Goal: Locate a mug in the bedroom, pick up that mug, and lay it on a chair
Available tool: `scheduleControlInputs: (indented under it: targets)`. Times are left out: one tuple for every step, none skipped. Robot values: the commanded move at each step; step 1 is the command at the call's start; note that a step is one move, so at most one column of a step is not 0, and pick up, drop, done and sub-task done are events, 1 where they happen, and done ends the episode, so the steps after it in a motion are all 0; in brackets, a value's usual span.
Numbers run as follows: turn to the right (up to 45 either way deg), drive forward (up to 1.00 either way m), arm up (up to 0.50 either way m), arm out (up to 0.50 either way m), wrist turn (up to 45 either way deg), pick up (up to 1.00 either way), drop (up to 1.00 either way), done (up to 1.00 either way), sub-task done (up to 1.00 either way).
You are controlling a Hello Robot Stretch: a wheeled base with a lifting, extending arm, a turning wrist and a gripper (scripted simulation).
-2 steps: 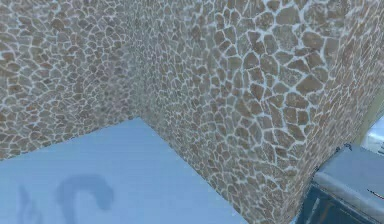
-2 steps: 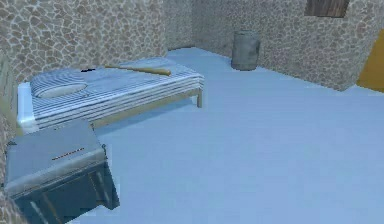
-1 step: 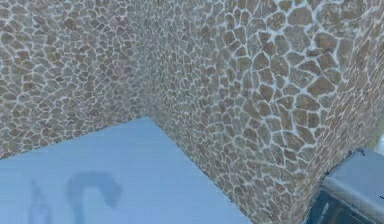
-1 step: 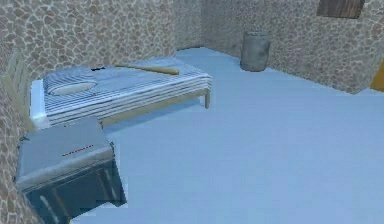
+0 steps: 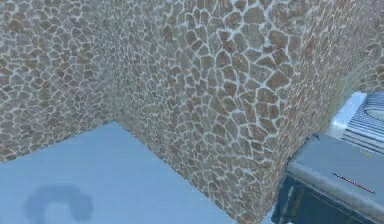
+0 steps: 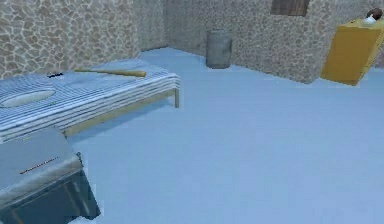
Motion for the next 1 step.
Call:
scheduleControlInputs:
  targets:
    - [0.0, 0.40, 0.00, 0.00, 0.0, 0.00, 0.00, 0.00, 0.00]
